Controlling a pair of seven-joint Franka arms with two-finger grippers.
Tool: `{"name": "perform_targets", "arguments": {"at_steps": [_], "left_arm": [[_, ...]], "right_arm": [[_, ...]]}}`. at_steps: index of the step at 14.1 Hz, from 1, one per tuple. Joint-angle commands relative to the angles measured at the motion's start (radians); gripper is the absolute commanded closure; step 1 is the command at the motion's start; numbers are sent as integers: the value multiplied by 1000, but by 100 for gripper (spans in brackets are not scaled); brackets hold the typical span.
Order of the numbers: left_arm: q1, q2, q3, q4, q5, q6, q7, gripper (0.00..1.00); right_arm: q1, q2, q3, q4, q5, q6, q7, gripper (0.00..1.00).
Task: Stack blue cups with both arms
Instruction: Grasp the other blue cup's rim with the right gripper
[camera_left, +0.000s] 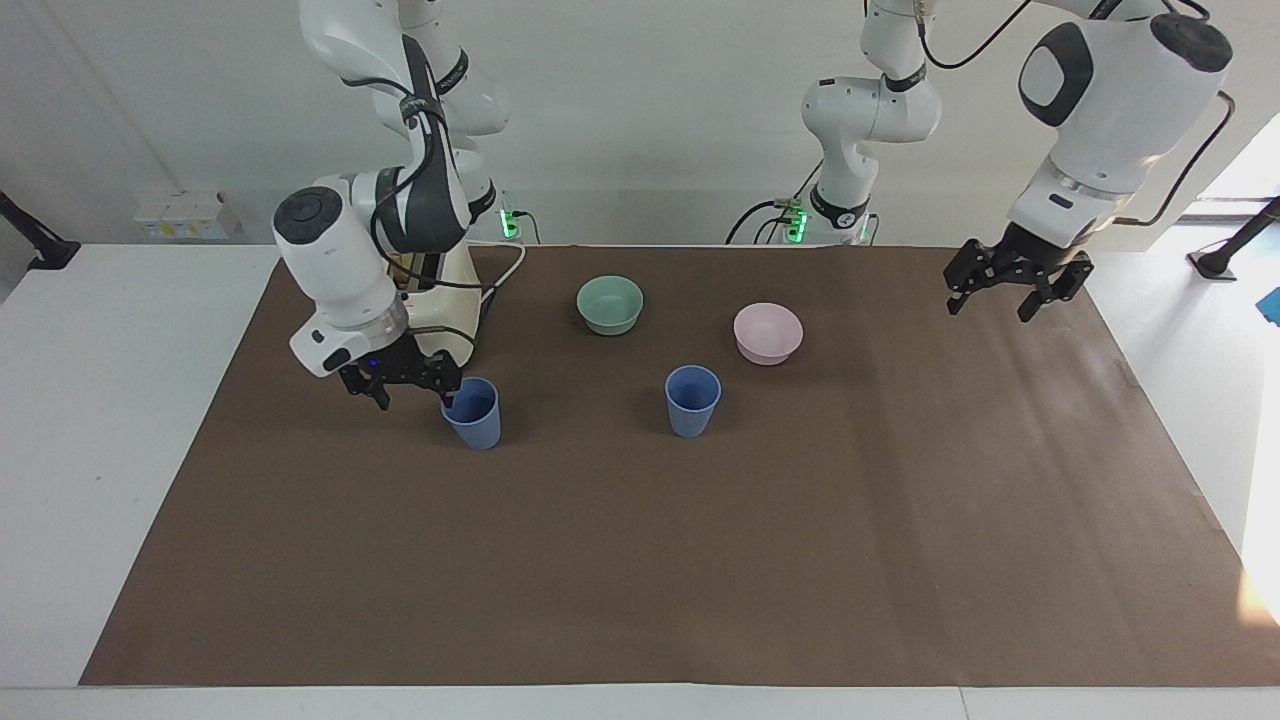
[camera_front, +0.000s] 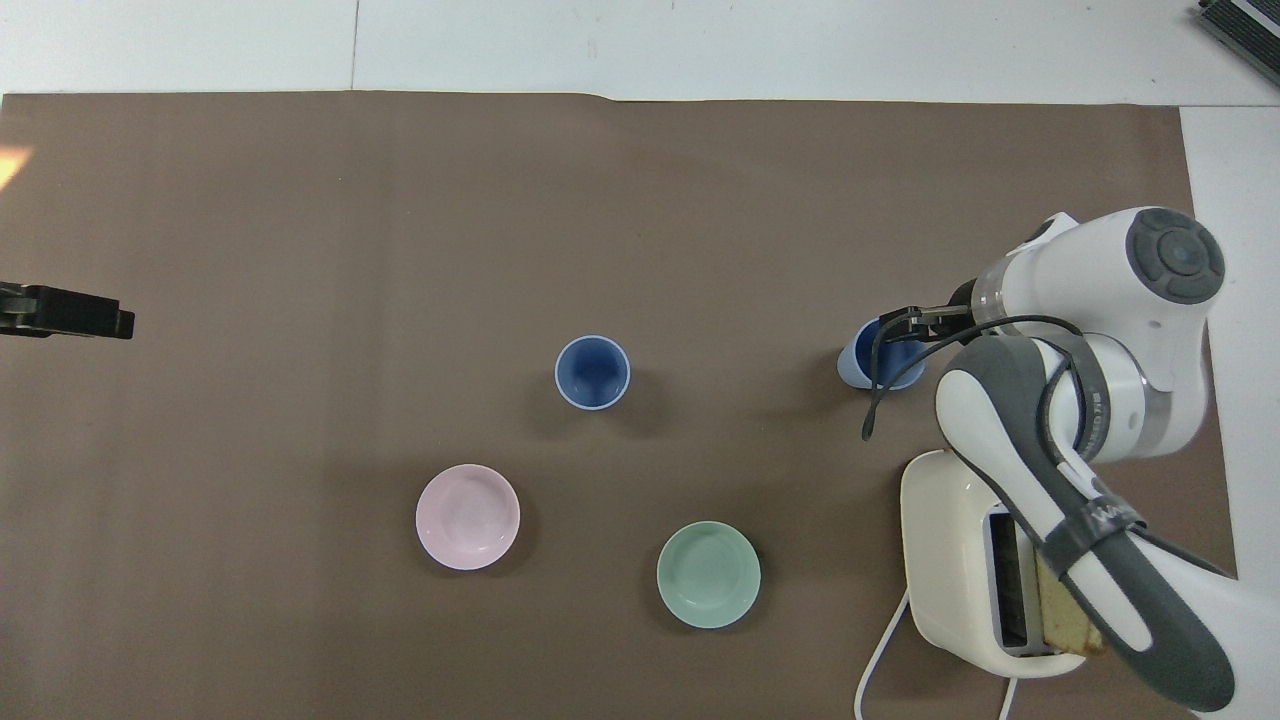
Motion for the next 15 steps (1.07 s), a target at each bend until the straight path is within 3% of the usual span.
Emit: {"name": "perform_targets", "arguments": {"at_steps": [1, 2, 3, 12, 15], "left_arm": [[12, 45, -13, 66, 21, -57, 11, 0], [12, 45, -13, 71, 20, -77, 11, 0], [12, 51, -13, 86, 19, -97, 11, 0], [-6, 34, -22, 65, 30, -106, 9, 0], [-5, 34, -21, 65, 30, -106, 7, 0]], "right_arm": [[-9, 5, 2, -13, 17, 20, -15, 0], [-10, 5, 2, -13, 17, 17, -32, 44], [-7, 5, 2, -13, 17, 17, -47, 99], [-6, 7, 8, 21, 24, -2, -38, 100], [-4, 2, 54, 129, 24, -129, 50, 100]]}}
